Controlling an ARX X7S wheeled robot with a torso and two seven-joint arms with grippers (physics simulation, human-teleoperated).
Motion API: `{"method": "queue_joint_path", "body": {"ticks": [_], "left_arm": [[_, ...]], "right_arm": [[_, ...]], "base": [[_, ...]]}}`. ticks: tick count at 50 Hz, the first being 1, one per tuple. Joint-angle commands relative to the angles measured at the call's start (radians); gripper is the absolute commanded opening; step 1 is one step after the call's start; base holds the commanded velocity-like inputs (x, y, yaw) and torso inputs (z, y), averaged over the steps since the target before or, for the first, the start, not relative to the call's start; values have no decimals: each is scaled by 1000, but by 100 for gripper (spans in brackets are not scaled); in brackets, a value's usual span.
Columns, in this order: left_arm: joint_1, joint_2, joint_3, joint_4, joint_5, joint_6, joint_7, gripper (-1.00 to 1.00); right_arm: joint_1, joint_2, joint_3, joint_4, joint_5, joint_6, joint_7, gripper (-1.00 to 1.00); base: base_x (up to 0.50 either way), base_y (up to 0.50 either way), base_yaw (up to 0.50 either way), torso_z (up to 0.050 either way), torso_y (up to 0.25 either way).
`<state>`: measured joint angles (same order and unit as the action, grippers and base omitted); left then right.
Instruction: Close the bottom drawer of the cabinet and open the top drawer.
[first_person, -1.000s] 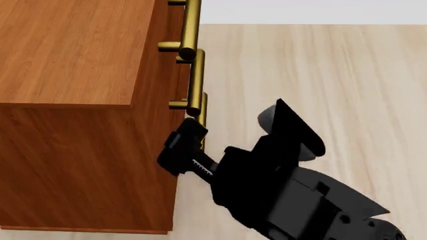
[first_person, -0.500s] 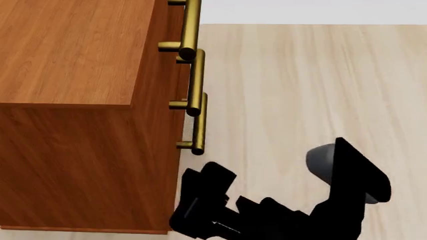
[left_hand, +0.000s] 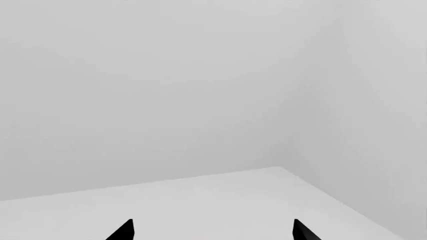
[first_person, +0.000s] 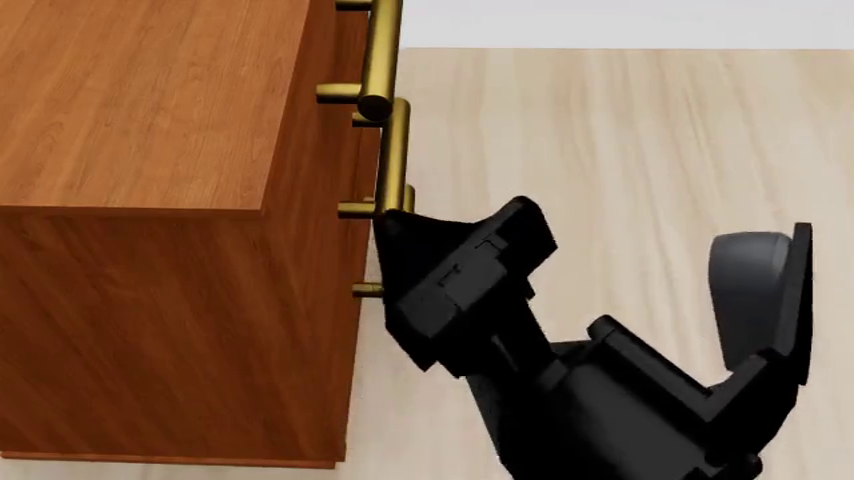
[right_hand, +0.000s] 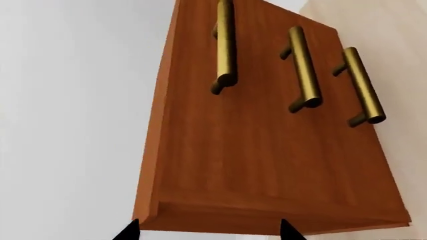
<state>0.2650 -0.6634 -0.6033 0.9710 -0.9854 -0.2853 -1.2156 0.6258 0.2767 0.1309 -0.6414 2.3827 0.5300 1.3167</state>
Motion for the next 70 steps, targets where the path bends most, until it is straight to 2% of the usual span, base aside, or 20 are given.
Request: {"method": "queue_joint_path", "body": {"ticks": [1, 13, 15, 19, 22, 26, 28, 30, 32, 35, 37, 40, 47, 55, 58, 59, 60, 61, 64, 70], "left_arm": [[-3, -19, -5, 5, -17, -3, -16, 100], [-2, -19, -2, 4, -13, 3, -17, 100], [12, 9, 10, -4, 21, 20, 12, 100], [-1, -20, 0, 3, -12, 6, -15, 100], [27, 40, 30, -17, 63, 44, 47, 100], [2, -21, 3, 1, -10, 11, -14, 100], [26, 32, 30, -15, 58, 43, 39, 100], [6, -16, 9, -2, -1, 16, -9, 100], [25, 24, 29, -13, 52, 41, 31, 100], [8, -14, 13, -4, 6, 20, -6, 100], [27, 30, 38, -19, 63, 47, 39, 100], [7, -20, 13, -2, 2, 20, -11, 100], [2, -33, 10, -1, -10, 16, -20, 100], [6, -34, 8, 5, -7, 18, -23, 100], [36, 27, 39, -12, 73, 57, 40, 100], [36, 27, 39, -12, 74, 57, 41, 100], [14, -23, 16, 1, 12, 30, -10, 100], [27, 6, 32, -8, 49, 48, 21, 100], [10, -36, 12, 4, -3, 27, -21, 100], [27, -3, 29, -5, 39, 50, 16, 100]], "right_arm": [[45, -66, 0, 47, 23, -108, -10, 100], [140, -104, -22, 125, -43, -204, 5, 100], [153, -103, -27, 141, -53, -209, 2, 100], [170, -102, -34, 174, -57, -218, -7, 100], [182, -101, -39, 187, -57, -226, -8, 100], [208, -96, -47, 218, -56, -233, -10, 100], [218, -93, -48, 232, -58, -236, -16, 100], [222, -92, -49, 246, -56, -236, -27, 100], [231, -87, -54, 268, -59, -235, -33, 100], [229, -88, -58, 298, -67, -240, -45, 100], [234, -84, -67, 326, -71, -230, -62, 100], [241, -82, -76, 352, -77, -219, -87, 100], [266, -87, -102, 432, -93, -210, -131, 100], [281, -100, -147, 538, -124, -190, -194, 100], [285, -100, -159, 575, -124, -185, -206, 100], [288, -101, -161, 583, -128, -184, -213, 100], [298, -99, -172, 600, -135, -177, -219, 100], [305, -105, -177, 613, -132, -176, -223, 100], [325, -109, -193, 628, -139, -172, -227, 100], [345, -111, -213, 675, -159, -170, -250, 100]], "base": [[0, 0, 0, 0, 0], [0, 0, 0, 0, 0], [0, 0, 0, 0, 0], [0, 0, 0, 0, 0], [0, 0, 0, 0, 0], [0, 0, 0, 0, 0], [0, 0, 0, 0, 0], [0, 0, 0, 0, 0], [0, 0, 0, 0, 0], [3, 0, 0, 0, 0], [0, 0, 0, 0, 0], [0, 0, 0, 0, 0], [0, 0, 0, 0, 0], [0, 0, 0, 0, 0], [0, 0, 0, 0, 0], [0, 0, 0, 0, 0], [0, 0, 0, 0, 0], [0, 0, 0, 0, 0], [0, 0, 0, 0, 0], [0, 0, 0, 0, 0]]}}
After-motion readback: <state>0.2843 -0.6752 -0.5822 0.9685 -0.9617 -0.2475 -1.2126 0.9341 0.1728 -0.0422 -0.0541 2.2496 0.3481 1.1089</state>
